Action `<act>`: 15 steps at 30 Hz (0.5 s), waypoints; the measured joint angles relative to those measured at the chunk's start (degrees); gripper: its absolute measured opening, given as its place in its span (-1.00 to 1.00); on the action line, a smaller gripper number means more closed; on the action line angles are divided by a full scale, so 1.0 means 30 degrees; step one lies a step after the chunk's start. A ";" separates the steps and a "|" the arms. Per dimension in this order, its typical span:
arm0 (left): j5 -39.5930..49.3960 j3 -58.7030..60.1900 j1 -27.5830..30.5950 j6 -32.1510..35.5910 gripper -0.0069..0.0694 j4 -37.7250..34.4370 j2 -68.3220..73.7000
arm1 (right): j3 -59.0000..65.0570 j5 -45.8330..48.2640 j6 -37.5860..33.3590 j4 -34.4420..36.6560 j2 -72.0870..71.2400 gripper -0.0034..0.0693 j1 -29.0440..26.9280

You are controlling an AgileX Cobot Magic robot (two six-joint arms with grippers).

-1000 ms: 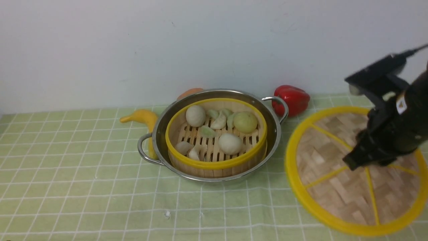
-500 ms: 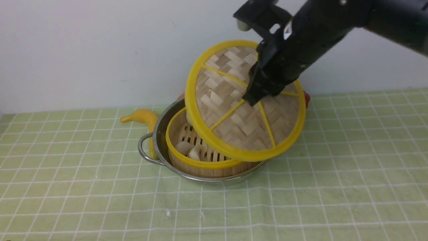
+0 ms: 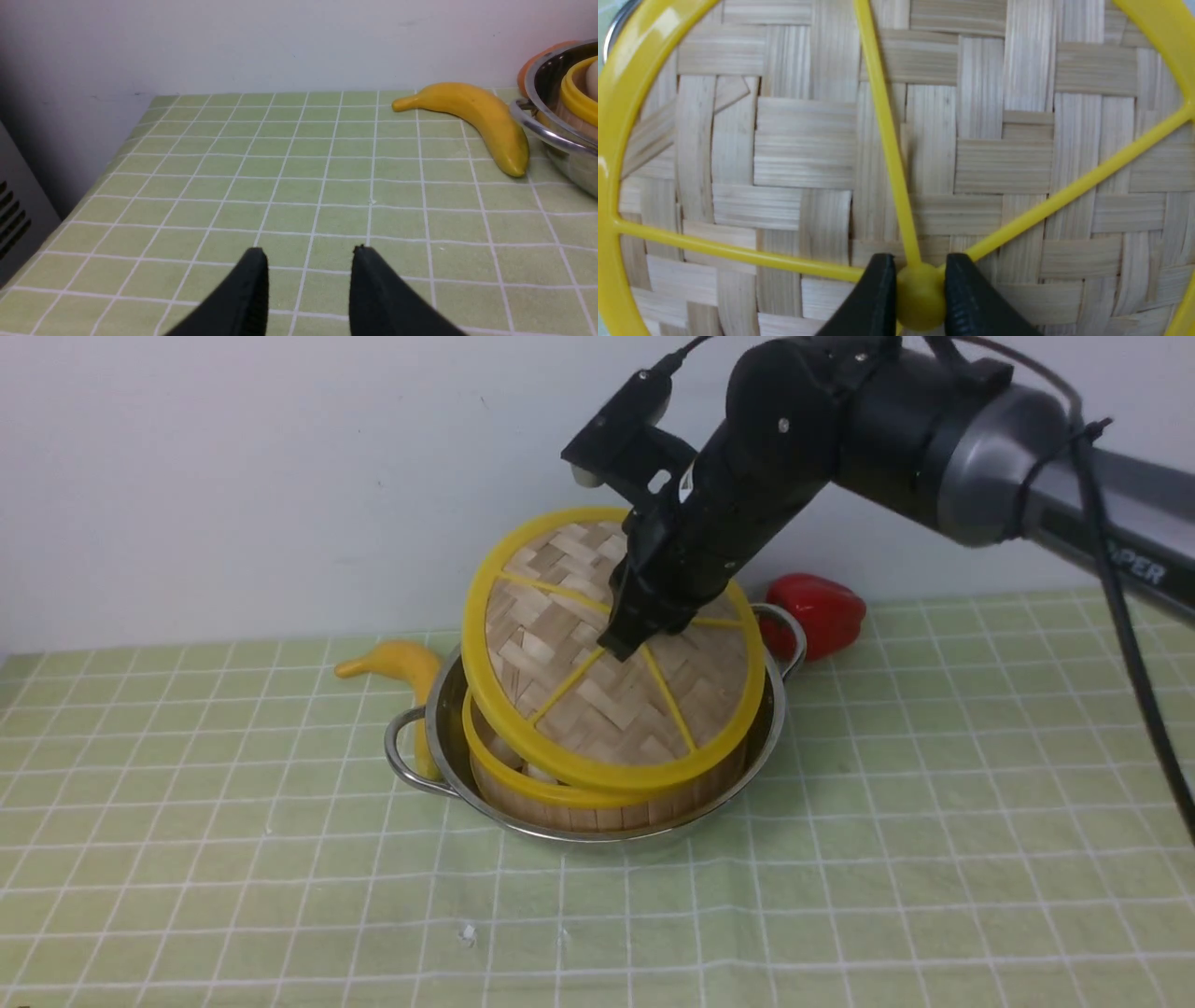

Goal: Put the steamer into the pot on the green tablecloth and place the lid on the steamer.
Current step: 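Place the bamboo steamer lid onto the steamer basket in the pot with the right gripper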

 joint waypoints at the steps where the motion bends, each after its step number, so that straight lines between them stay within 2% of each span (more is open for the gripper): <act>1: 0.0000 0.0000 0.0000 0.0000 -0.18 0.0000 0.0000 | 0.0000 -0.0081 0.0000 0.0000 0.0024 -0.51 0.0000; 15: 0.0000 0.0000 0.0000 0.0000 -0.18 0.0000 0.0000 | -0.0021 -0.1220 -0.0757 0.0661 0.1077 -0.51 0.0000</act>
